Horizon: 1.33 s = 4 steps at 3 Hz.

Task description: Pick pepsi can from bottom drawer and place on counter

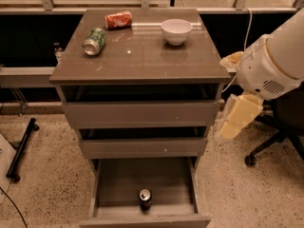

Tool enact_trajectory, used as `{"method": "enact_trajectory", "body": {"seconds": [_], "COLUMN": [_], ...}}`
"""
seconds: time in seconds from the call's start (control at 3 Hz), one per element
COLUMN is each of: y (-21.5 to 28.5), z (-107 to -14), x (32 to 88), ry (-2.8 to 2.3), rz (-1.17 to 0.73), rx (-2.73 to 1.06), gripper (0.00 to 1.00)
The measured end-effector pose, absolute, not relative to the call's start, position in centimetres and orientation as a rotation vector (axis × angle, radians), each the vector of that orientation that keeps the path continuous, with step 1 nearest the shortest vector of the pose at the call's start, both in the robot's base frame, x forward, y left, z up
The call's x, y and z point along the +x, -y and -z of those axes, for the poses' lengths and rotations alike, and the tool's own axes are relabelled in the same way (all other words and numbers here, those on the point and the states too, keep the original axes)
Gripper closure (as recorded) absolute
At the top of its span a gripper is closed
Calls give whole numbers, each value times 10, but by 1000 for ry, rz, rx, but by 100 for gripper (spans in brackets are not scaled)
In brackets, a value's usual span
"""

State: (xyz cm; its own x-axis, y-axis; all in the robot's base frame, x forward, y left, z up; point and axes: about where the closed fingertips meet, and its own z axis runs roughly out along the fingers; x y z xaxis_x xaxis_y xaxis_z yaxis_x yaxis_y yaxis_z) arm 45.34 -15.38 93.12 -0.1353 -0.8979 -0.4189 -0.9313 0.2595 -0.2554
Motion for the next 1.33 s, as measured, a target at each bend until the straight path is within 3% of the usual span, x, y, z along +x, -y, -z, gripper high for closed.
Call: {"method": "enact_trajectory", "body": {"seconds": [0.33,1.0,1.33], "y": [145,140,120], "z": [-900,-898,-847], "x": [463,462,455], "ry": [-2018,-2021,-2049], "rz": [-191,-185,-297], "rx": [-1581,-1559,-1519], "gripper": [0,0,0]}}
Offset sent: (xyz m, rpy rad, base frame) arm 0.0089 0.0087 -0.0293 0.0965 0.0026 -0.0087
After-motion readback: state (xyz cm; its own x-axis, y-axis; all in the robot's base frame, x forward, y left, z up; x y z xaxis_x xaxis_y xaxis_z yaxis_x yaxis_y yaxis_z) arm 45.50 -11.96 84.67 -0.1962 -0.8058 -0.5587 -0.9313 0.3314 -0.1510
